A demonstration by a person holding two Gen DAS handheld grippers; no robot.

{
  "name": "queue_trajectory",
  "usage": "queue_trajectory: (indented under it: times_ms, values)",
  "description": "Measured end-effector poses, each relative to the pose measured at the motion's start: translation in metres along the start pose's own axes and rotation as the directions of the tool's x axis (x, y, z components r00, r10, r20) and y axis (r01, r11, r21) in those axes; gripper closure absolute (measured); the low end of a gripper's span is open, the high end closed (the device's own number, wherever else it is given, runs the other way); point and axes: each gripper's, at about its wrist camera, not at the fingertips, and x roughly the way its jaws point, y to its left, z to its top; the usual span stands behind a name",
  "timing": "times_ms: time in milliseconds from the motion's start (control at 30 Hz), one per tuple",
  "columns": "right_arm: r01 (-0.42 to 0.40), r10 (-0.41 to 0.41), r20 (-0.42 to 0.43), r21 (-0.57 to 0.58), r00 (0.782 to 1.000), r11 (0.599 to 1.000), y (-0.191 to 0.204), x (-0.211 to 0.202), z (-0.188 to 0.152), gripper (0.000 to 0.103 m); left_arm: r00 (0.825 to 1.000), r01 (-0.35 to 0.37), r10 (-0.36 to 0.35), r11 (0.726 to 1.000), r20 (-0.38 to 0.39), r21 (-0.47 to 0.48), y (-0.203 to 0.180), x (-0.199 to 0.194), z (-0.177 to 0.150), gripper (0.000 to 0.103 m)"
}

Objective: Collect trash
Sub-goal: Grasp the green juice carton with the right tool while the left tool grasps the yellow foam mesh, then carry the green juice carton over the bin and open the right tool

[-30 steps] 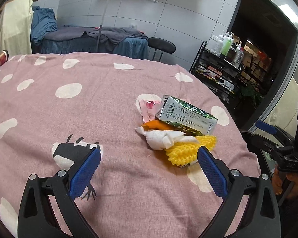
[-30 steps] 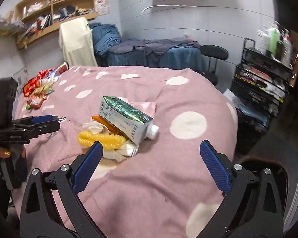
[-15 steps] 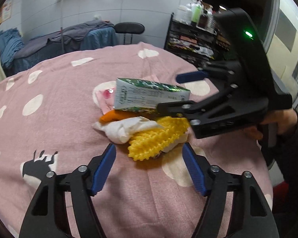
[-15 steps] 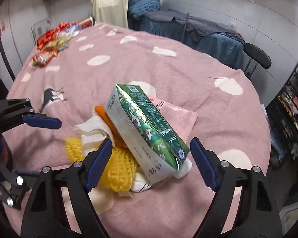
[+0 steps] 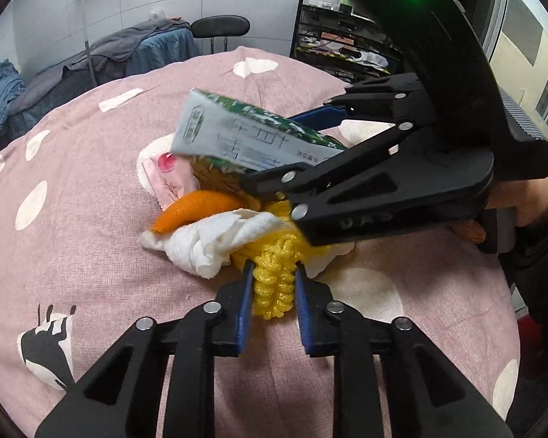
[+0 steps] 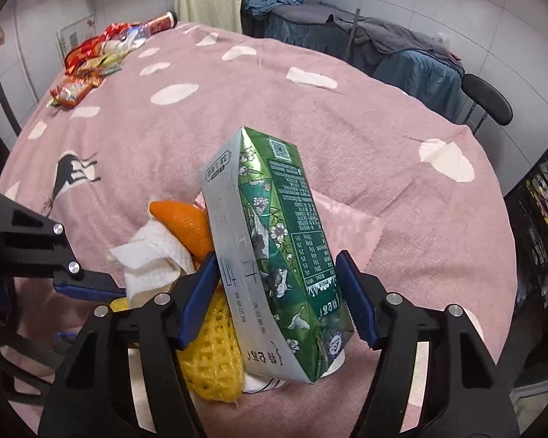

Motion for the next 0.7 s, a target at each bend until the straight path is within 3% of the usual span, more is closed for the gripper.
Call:
queue_trajectory:
  times_ms: [267, 700]
  values:
    - [-0.007, -0.006, 0.135, 0.092, 0.991, 0.996, -0.005, -0.049, -0.009, 0.04, 0.993, 0.021, -0.016, 0.999, 0.114, -0.049, -0.002, -0.03, -0.008, 0.085]
    - [-0.031, -0.045, 0.331, 0.22, 0.942, 0.975, 0.001, -0.14, -0.049, 0.04, 0.95, 0.062, -0.003, 0.981, 0.313, -0.181, -0.006, -0.088, -0.027, 0.085]
